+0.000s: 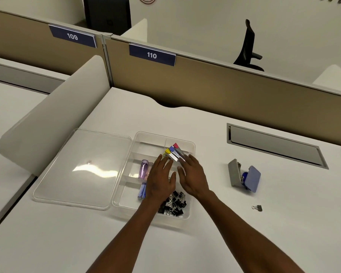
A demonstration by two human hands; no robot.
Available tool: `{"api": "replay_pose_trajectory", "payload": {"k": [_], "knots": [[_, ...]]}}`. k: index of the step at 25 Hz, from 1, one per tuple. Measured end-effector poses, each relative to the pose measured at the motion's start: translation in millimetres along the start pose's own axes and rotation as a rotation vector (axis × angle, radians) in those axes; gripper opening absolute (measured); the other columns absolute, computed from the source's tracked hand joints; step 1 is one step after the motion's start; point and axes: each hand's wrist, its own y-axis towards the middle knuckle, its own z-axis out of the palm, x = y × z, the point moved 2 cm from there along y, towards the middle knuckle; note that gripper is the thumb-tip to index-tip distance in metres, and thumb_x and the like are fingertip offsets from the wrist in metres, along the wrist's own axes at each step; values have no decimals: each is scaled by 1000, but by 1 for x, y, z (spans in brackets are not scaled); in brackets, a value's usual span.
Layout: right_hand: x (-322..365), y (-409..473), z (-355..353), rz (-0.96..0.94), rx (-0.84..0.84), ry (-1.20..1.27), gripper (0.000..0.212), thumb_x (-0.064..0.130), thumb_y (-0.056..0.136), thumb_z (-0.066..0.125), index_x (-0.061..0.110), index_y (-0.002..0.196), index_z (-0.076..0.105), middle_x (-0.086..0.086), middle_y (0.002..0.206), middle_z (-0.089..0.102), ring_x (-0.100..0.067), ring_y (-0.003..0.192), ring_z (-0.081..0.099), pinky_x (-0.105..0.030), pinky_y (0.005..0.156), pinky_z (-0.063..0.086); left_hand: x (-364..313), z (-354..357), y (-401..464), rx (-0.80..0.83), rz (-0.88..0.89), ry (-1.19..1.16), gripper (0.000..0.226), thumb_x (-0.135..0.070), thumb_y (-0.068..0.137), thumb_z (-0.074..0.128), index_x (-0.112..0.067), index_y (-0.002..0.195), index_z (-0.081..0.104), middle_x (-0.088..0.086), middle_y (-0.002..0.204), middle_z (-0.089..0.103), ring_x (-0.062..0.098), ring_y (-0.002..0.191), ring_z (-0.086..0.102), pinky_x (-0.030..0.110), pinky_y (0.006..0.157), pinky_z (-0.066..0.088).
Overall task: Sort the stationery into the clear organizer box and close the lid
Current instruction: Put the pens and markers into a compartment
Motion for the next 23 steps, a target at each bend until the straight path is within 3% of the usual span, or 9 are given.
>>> {"api": "replay_pose_trajectory", "payload": {"k": [6, 9, 13, 17, 20, 23], "knots": [[5, -45, 11, 36, 11, 34, 53, 34, 105, 42, 11, 152, 37, -14, 164, 21, -30, 154, 13, -42, 123, 21, 0, -1, 0, 6, 4, 10, 50, -27, 89, 64, -14, 137, 55, 4, 145, 52, 22, 143, 36, 33, 109, 37], [6, -60, 7, 33, 11, 79, 52, 34, 106, 39, 14, 153, 35, -11, 164, 20, -26, 154, 9, -41, 124, 19, -1, -2, 0, 8, 28, 29, 51, -25, 88, 65, -13, 137, 55, 4, 145, 52, 23, 143, 36, 35, 108, 38], [-3, -83, -6, 147, -74, 230, 48, 35, 104, 46, 21, 150, 42, -5, 160, 34, -19, 151, 24, -34, 121, 25, -2, -5, 0, 2, 48, 42, 50, -21, 87, 66, -10, 135, 57, 8, 143, 54, 27, 142, 38, 40, 107, 42], [-39, -113, -32, 333, -289, 245, 40, 22, 97, 61, 16, 136, 58, -4, 136, 60, -22, 129, 51, -35, 108, 43, -7, -7, -1, 21, 54, 54, 50, -25, 88, 57, -8, 135, 57, 12, 145, 52, 31, 143, 36, 49, 111, 37], [-74, -137, -52, 479, -395, 164, 38, 10, 91, 66, 9, 129, 63, -10, 125, 65, -30, 120, 56, -39, 101, 47, -12, -11, 0, 48, 109, 107, 51, -30, 88, 52, -10, 134, 58, 13, 148, 47, 34, 143, 35, 52, 116, 28], [-113, -162, -67, 689, -396, 52, 40, 3, 87, 63, 5, 127, 63, -16, 126, 63, -36, 120, 53, -45, 99, 47, -22, -14, 6, 6, 121, 69, 42, -31, 87, 55, -8, 120, 68, 13, 135, 60, 34, 134, 47, 51, 114, 32]]}}
